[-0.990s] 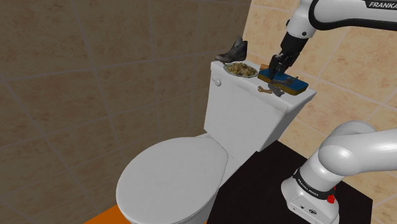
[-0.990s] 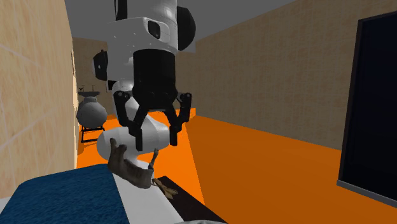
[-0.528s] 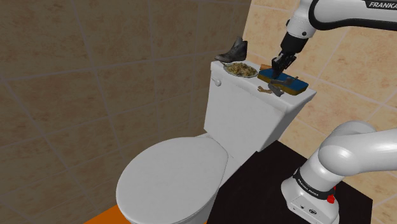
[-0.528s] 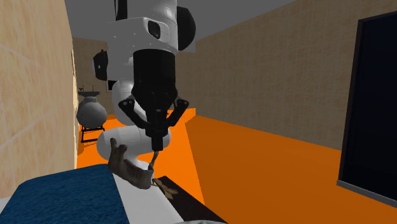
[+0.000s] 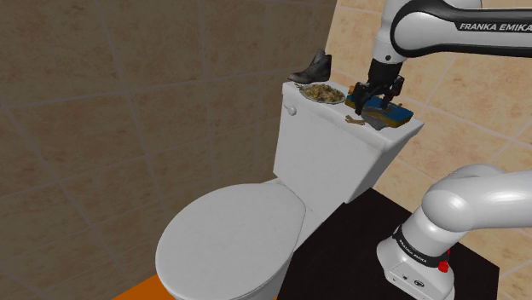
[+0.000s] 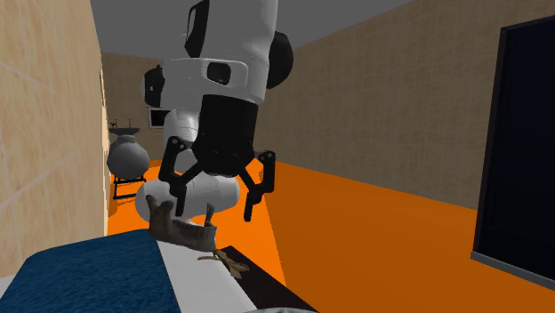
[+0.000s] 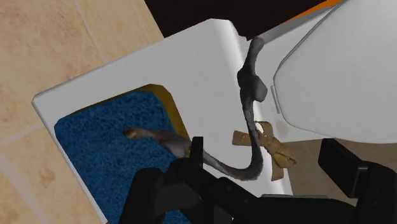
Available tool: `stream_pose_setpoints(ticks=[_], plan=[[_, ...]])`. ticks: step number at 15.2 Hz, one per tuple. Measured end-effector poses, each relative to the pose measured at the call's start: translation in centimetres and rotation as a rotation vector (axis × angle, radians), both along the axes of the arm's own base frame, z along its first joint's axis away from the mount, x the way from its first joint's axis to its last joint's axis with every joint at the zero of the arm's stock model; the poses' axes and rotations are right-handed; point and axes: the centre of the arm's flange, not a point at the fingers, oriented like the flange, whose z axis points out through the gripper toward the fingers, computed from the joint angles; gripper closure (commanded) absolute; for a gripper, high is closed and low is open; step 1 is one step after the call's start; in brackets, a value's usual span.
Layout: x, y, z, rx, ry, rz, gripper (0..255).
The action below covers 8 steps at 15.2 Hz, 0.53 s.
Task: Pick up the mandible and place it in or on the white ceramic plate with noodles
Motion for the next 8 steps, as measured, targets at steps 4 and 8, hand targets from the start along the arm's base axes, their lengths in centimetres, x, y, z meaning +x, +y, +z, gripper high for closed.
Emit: stream_pose_setpoints(ticks=[4, 8], plan=[[0.2, 0.0, -1.3, -0.013, -0.021, -0.014, 0], [0.0, -0.4, -2.4, -0.017, -0.023, -0.018, 0]])
